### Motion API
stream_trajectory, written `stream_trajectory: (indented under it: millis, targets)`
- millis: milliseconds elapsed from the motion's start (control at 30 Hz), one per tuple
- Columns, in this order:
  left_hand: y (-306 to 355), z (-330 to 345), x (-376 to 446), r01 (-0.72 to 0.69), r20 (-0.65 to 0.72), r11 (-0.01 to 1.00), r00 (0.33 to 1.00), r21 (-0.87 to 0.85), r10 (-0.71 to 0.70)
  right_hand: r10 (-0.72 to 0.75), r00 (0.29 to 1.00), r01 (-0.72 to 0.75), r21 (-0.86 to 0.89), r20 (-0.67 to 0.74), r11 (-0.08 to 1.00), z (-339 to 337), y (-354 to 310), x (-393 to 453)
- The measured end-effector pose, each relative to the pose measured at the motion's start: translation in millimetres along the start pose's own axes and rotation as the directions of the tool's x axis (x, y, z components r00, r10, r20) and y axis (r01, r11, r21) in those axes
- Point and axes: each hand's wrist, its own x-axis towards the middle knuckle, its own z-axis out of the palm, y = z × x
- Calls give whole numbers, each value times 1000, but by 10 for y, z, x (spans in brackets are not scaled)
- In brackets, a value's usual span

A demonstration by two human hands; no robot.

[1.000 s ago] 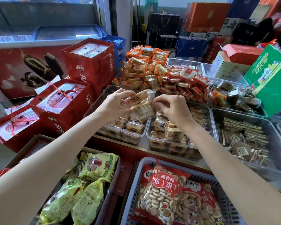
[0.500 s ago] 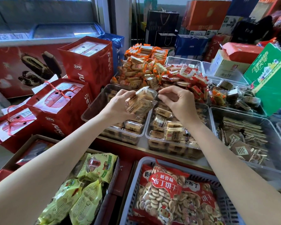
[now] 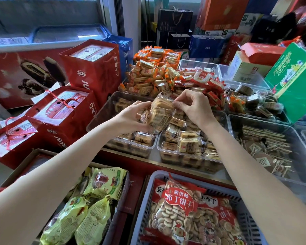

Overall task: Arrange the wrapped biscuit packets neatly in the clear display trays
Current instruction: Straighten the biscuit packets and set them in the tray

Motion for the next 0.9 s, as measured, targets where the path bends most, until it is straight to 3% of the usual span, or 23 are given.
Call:
stream_trajectory:
  millis: [200,367,567,767,900]
  targets:
    - [-8,-17,-3,18,21,998,1000,56,-20,34,983,-27,-39,181,999,-107,-28,30]
    - [58,-9,73,-32,49,955,999,293,18,7,969,-24,64,248,998,-107,-100,52]
    - [149,-85,109,-119,33,876,993,467,118,-9,992,-8,129,127,992,-59,-114,35]
    - [241,-20,146,-95,1,891,994,445,106,16,999,-7,202,-39,979,-23,-89,2]
    - [231,21,158,-59,45,921,998,386,45,23,999,-18,173,-22,985,-37,-43,-43]
